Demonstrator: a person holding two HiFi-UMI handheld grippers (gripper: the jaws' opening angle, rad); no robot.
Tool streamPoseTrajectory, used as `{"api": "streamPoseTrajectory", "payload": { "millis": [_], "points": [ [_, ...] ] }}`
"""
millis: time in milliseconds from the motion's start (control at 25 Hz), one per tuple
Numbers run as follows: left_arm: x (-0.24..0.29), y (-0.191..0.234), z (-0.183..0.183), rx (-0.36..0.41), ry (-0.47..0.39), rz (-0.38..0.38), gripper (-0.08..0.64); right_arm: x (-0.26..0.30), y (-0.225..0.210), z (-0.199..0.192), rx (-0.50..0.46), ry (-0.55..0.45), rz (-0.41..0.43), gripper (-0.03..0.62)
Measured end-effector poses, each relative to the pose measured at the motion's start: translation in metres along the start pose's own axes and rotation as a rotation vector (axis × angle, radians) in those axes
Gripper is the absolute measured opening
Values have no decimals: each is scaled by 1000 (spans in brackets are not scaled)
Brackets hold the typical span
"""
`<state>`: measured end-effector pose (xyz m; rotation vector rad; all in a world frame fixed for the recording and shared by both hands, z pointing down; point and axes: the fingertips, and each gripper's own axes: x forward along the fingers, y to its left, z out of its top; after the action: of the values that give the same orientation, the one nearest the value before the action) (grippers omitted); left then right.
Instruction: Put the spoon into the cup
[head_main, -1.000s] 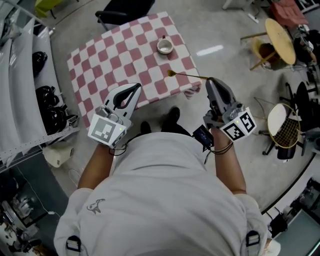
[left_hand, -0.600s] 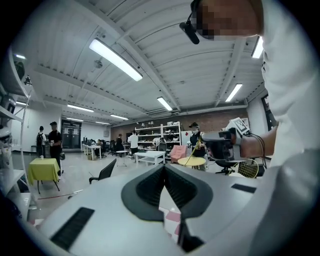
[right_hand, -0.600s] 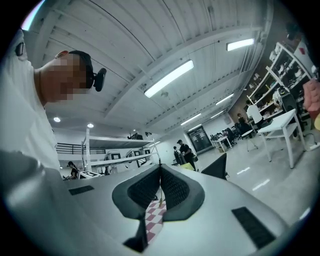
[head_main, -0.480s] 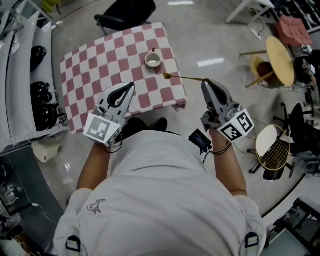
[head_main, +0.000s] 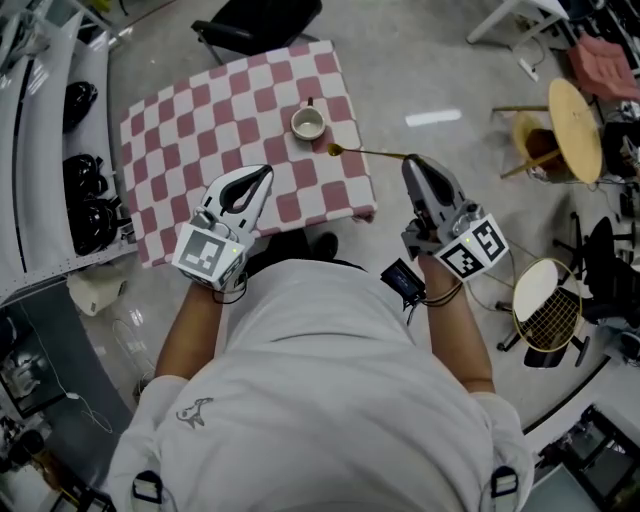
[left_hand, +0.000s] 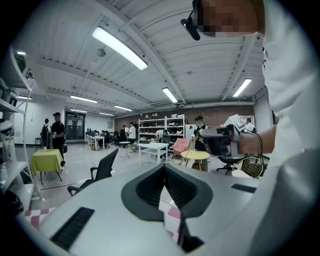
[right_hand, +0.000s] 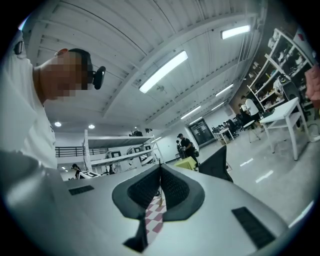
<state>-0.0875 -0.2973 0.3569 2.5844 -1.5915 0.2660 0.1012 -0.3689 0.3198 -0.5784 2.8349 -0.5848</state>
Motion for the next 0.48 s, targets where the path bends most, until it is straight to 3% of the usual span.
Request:
{"api": "streamPoseTrajectory", "payload": {
  "millis": [480],
  "points": [
    [32,47,-19,-30,43,-24,14,51,-38,-30,58,43,-36,34]
  ]
}}
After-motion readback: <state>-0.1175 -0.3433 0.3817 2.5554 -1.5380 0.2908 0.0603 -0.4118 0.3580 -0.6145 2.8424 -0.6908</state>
